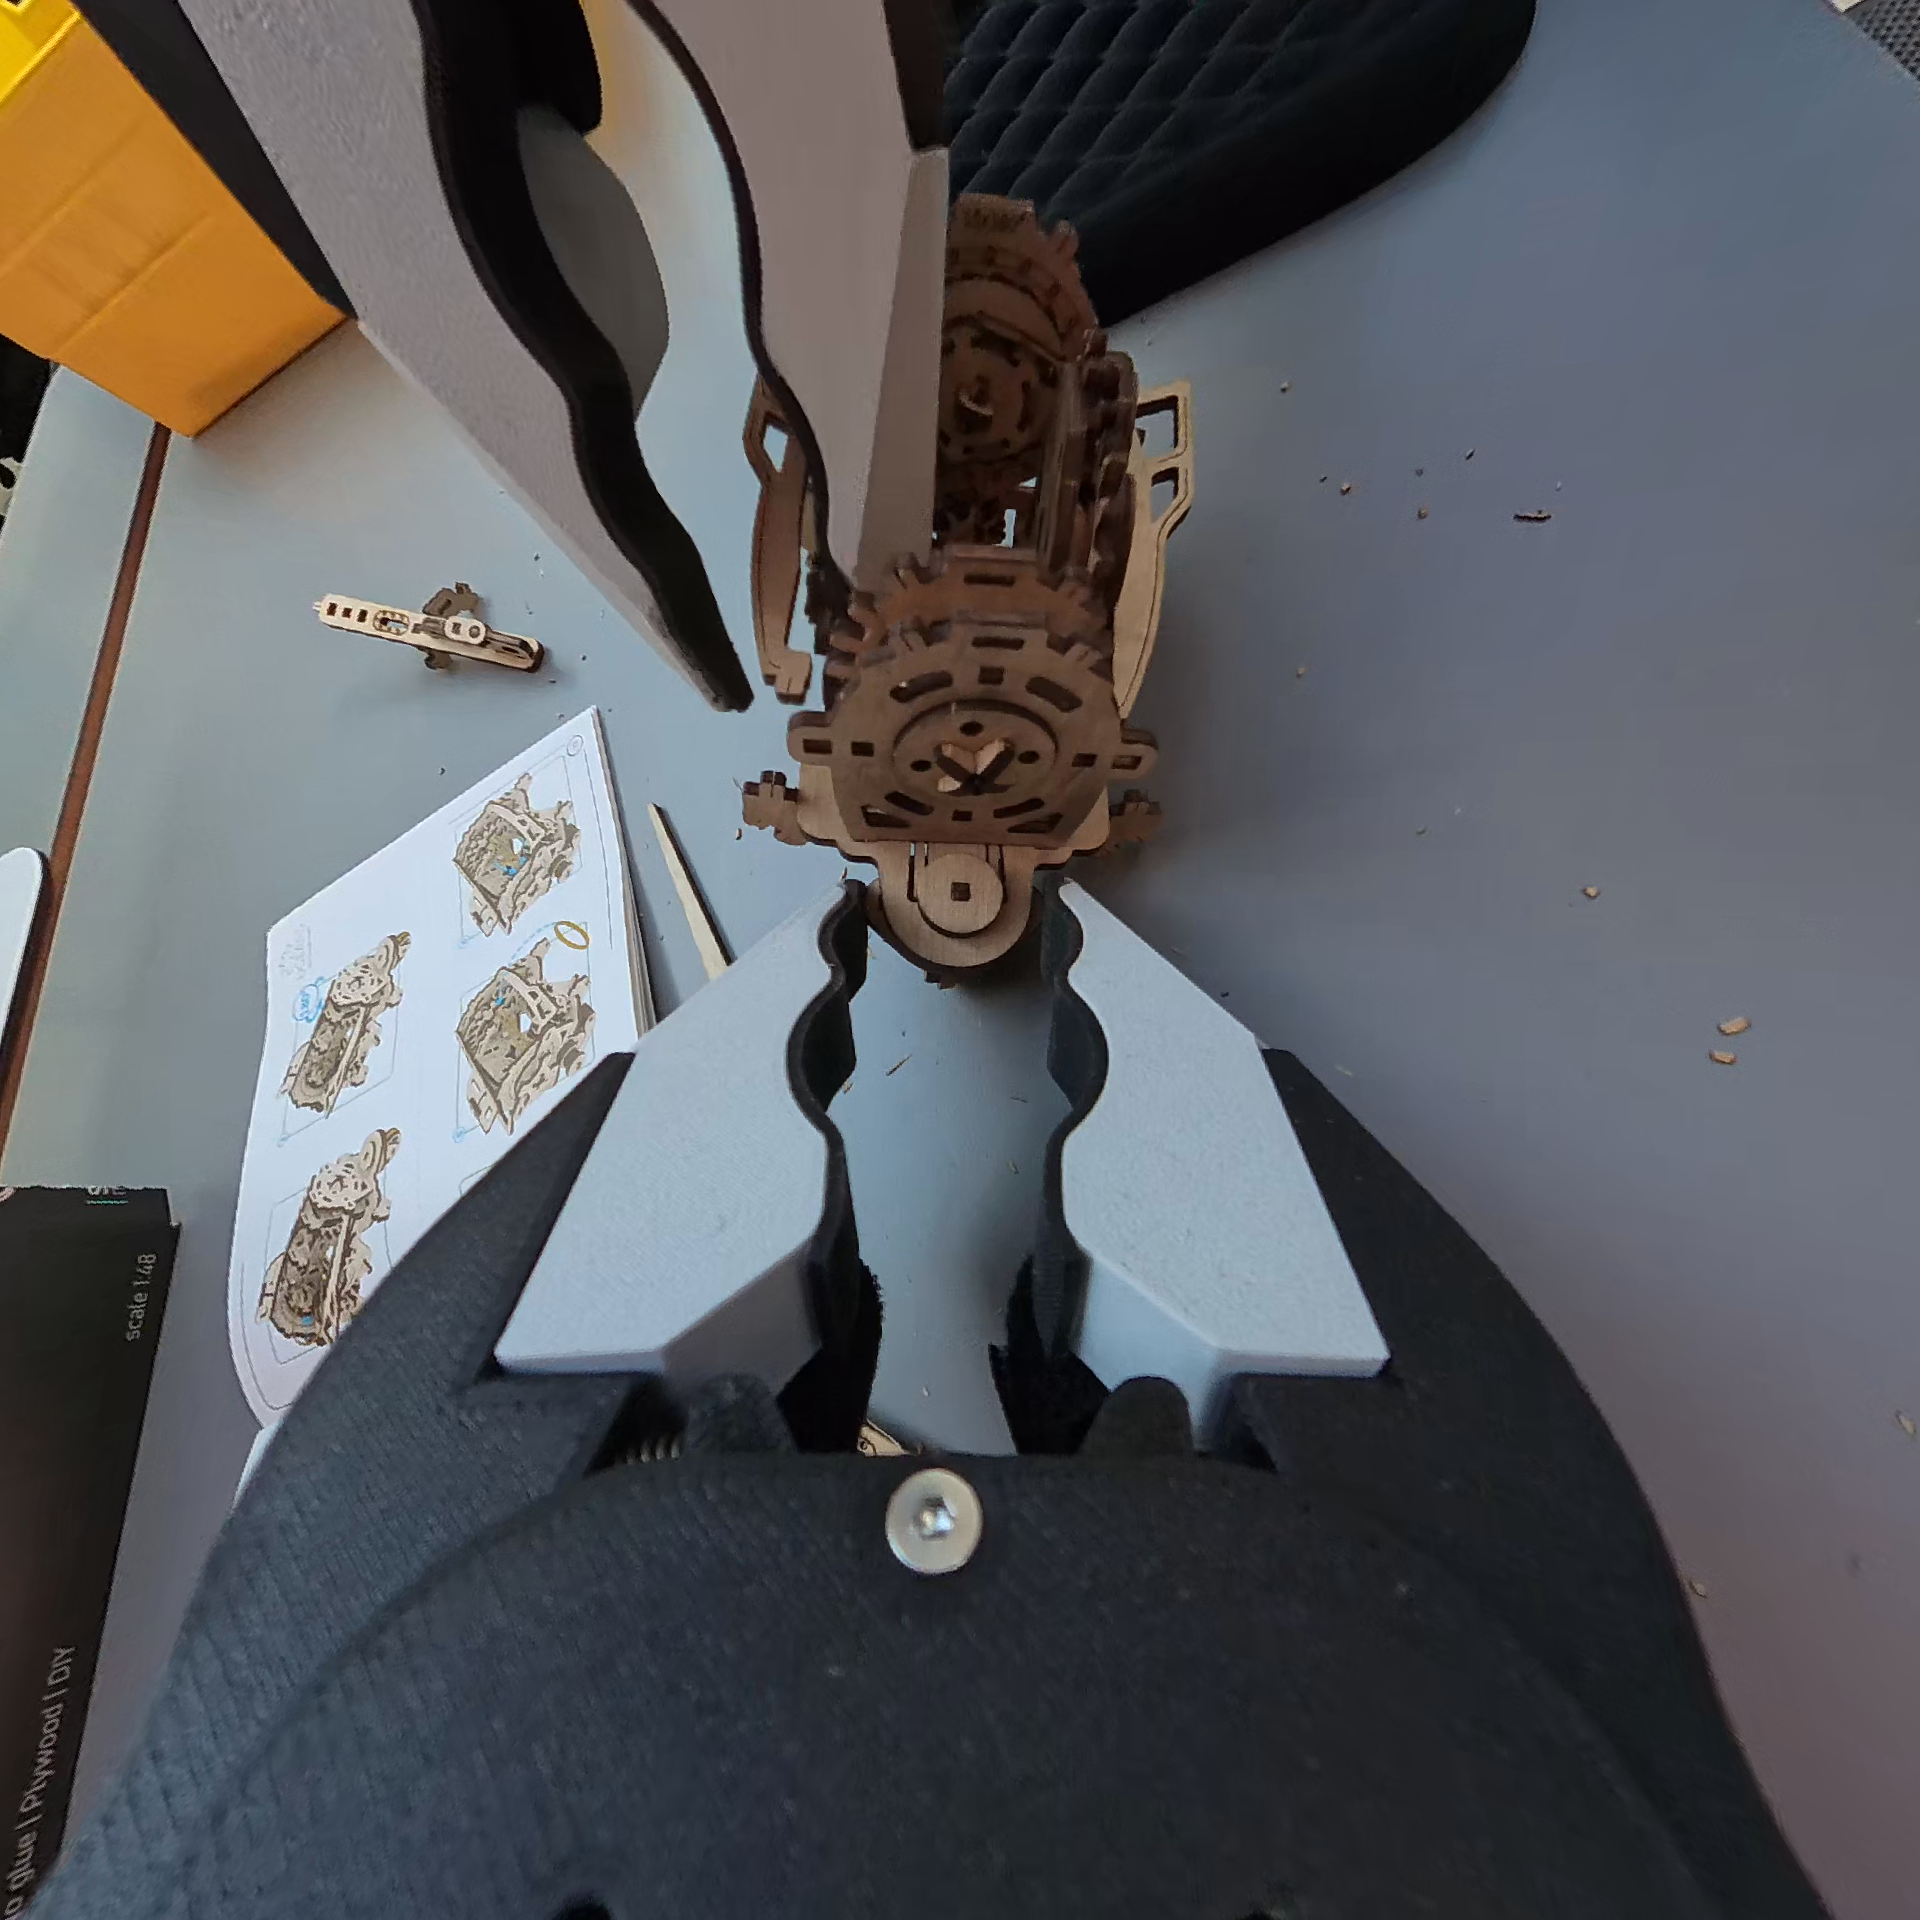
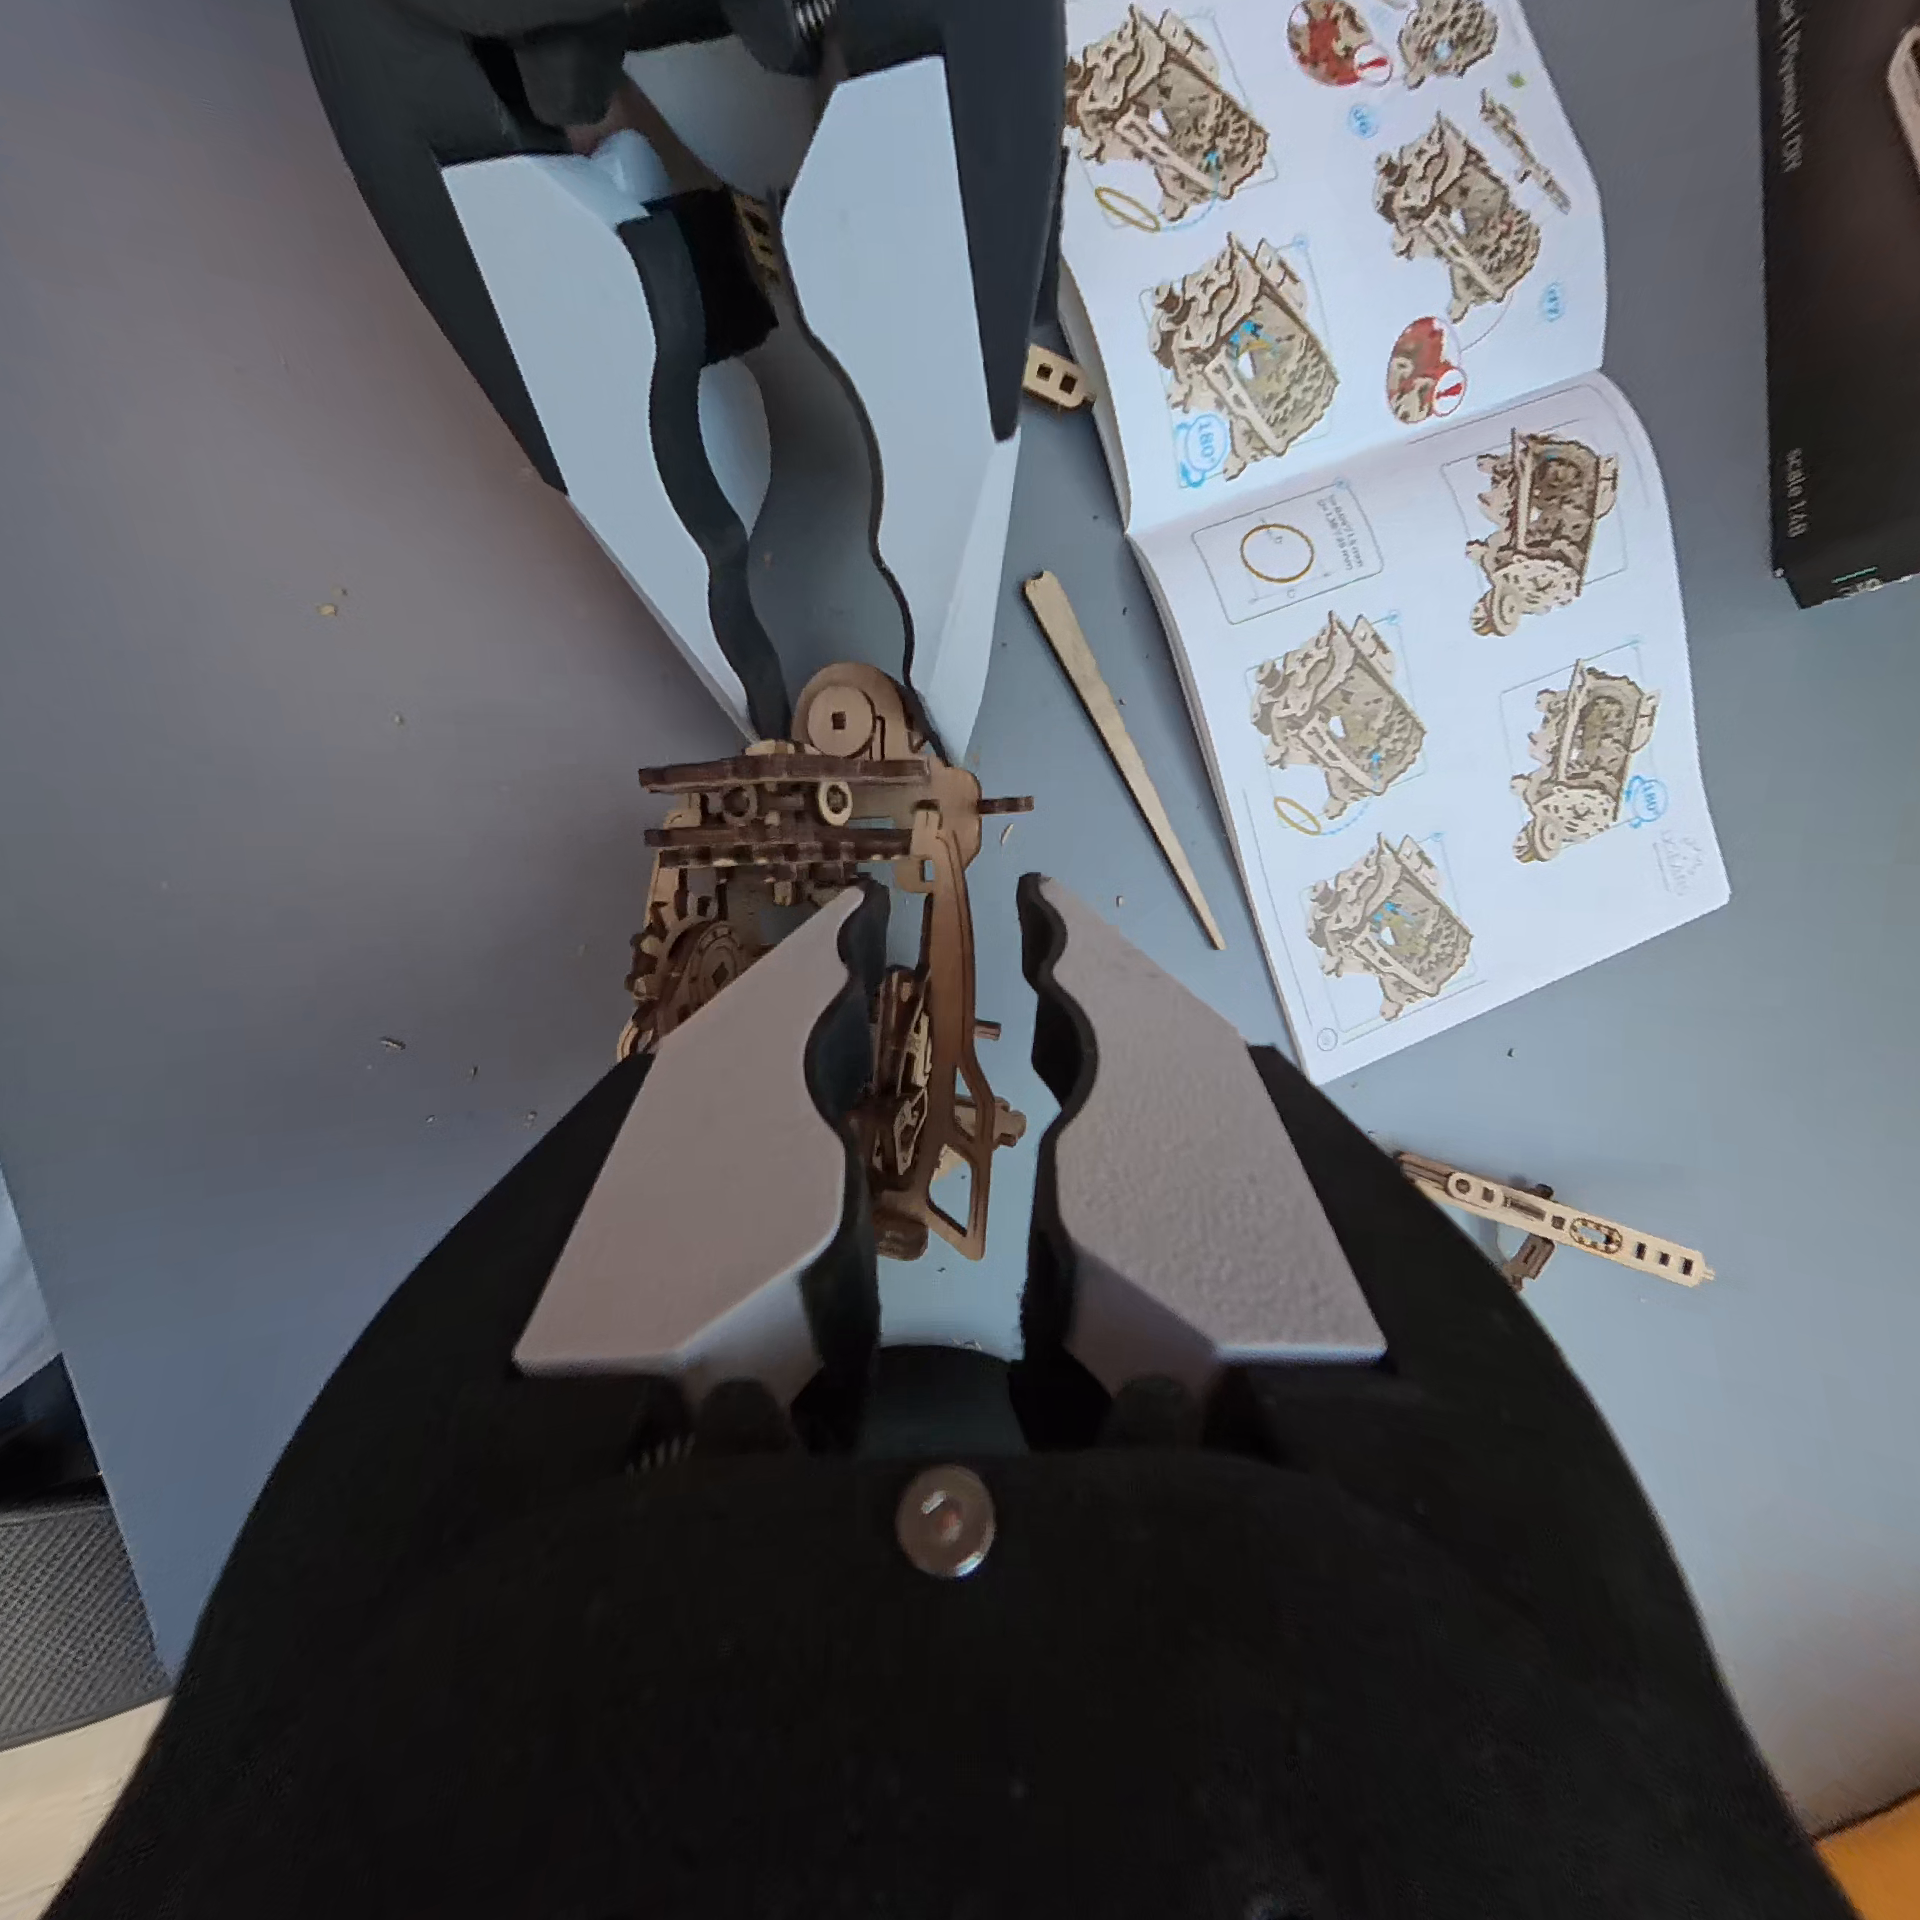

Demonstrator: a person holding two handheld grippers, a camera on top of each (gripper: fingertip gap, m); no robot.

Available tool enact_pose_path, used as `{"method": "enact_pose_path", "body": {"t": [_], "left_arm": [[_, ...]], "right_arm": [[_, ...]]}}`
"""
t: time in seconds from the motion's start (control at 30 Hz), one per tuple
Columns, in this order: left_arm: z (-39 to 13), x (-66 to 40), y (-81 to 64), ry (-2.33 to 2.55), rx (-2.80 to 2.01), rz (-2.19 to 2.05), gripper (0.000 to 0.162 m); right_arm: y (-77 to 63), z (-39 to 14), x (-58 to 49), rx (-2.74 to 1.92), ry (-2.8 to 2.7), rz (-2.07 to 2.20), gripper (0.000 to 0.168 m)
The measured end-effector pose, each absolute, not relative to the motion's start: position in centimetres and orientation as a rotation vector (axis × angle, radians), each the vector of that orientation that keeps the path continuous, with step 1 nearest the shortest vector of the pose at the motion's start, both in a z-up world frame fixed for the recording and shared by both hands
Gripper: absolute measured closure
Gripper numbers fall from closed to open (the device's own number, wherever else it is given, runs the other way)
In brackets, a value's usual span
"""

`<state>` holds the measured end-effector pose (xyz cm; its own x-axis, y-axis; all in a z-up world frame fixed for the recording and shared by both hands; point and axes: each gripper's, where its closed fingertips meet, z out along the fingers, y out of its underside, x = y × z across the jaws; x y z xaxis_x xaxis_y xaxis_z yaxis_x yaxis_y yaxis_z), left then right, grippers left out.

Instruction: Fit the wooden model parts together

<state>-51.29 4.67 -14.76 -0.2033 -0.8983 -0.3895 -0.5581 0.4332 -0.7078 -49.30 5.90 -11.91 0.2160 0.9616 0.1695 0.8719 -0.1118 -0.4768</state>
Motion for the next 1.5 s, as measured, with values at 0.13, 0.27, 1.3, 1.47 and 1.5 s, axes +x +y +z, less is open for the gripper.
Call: {"method": "enact_pose_path", "body": {"t": [0.13, 0.27, 1.3, 1.47, 1.5], "left_arm": [[-14.8, -51.2, 4.7, 1.89, -1.23, -0.543, 0.13], [-14.8, -51.0, 4.7, 1.897, -1.221, -0.548, 0.13], [-14.7, -50.0, 4.5, 1.929, -1.184, -0.586, 0.13], [-14.7, -49.8, 4.5, 1.926, -1.18, -0.594, 0.13], [-14.7, -49.7, 4.5, 1.926, -1.186, -0.594, 0.13]], "right_arm": [[5.2, -10.7, -49.2, -2.019, -1.661, 0.372, 0.136], [5.8, -7.1, -47.8, -1.928, -1.583, 0.657, 0.143], [4.1, -13.1, -46.9, -2.194, -1.752, 1.325, 0.141], [4.2, -12.8, -47.1, -2.167, -1.742, 1.337, 0.148], [4.2, -12.8, -47.0, -2.167, -1.741, 1.338, 0.148]]}}
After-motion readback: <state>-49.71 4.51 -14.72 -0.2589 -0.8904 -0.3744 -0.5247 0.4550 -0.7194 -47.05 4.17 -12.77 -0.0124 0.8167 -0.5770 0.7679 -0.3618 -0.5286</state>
